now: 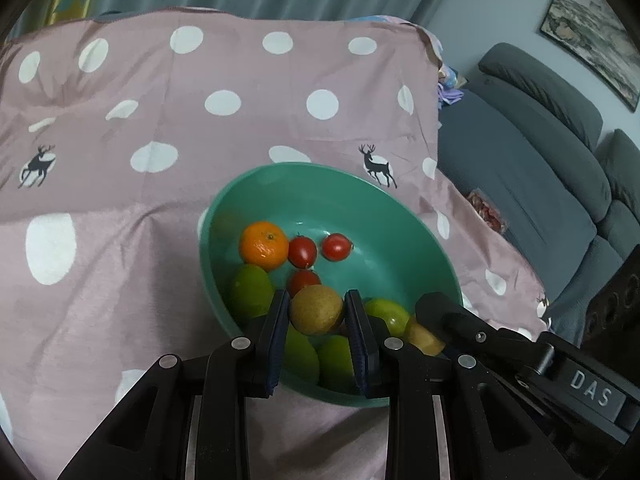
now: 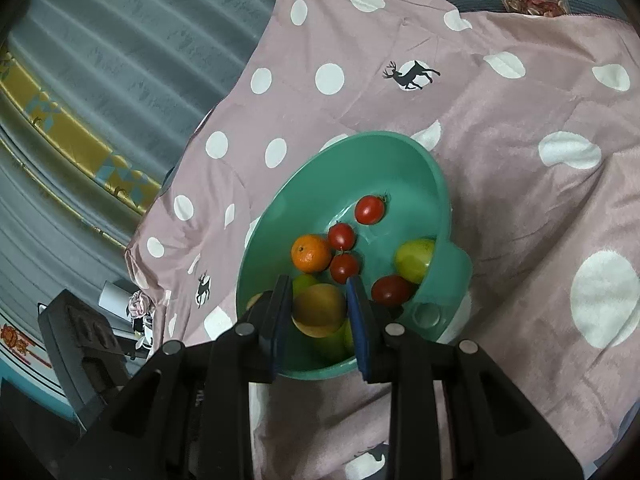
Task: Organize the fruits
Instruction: 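Lower the tan fruits into the bowl and open both grippers, then withdraw both open grippers from the green bowl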
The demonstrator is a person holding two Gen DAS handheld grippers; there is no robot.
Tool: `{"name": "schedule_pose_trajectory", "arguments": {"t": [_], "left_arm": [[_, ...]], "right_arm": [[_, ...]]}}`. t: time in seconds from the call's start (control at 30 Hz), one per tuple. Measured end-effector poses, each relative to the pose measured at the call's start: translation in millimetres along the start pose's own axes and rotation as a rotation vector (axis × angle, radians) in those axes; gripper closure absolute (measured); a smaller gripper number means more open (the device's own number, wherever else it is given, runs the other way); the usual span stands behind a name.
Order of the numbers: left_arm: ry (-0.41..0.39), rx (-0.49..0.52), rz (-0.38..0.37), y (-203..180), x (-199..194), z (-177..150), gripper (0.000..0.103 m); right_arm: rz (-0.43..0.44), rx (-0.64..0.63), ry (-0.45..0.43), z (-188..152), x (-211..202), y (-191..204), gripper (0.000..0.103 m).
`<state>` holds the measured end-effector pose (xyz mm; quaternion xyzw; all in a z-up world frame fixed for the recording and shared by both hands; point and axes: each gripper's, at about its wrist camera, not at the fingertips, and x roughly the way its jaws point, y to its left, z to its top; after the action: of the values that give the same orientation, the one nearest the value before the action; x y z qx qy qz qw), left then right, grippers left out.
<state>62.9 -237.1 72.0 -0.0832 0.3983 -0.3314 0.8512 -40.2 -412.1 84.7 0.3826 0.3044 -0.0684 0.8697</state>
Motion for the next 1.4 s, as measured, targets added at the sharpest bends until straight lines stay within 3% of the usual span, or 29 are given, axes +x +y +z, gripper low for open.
{"name": "schedule_pose_trajectory", "arguments": {"t": [0.3, 0.43, 0.77, 0.93, 1.0, 1.03, 1.07, 1.1, 1.2, 1.23, 1.3, 1.4], "left_arm": [[-0.013, 0.024, 0.024, -6, 2, -2, 0.075], [-0.033, 0.048, 0.091, -6, 1, -1, 0.075], [-0.034, 0.031, 0.084, -3, -2, -1, 0.075], [-0.015, 0.063, 0.128, -6, -3, -2, 0.075], [-0.003, 0.08, 0.132, -10, -3, -2, 0.068], [0.004, 0.092, 0.119, -12, -3, -2, 0.056], [0.007, 0.103, 0.104, -14, -4, -3, 0.043], [0.006, 0.118, 0.088, -17, -6, -3, 0.036], [-0.021, 0.146, 0.122, -25, -13, -6, 0.005], [-0.021, 0.142, 0.149, -26, -14, -7, 0.001], [-0.015, 0.127, 0.178, -25, -15, -7, 0.001], [0.048, 0.091, 0.188, -18, -10, -7, 0.001]], "right_arm": [[-0.002, 0.025, 0.007, 1, 3, -7, 0.074], [0.005, 0.028, 0.014, 0, 4, -5, 0.073], [-0.004, 0.041, 0.014, -1, 4, -2, 0.076], [0.004, 0.078, 0.022, -1, 1, -3, 0.074], [-0.005, 0.083, 0.01, -2, -5, -3, 0.069], [-0.012, 0.084, 0.001, -2, -8, -3, 0.058], [-0.02, 0.089, -0.009, -2, -13, -3, 0.052], [-0.015, 0.09, -0.02, -2, -17, -3, 0.049], [-0.025, 0.103, -0.049, -1, -31, -5, 0.024], [-0.056, 0.109, -0.055, -1, -35, -7, 0.013], [-0.131, 0.129, -0.076, -1, -45, -12, 0.01], [-0.145, 0.164, -0.074, -1, -53, -25, 0.008]]}}
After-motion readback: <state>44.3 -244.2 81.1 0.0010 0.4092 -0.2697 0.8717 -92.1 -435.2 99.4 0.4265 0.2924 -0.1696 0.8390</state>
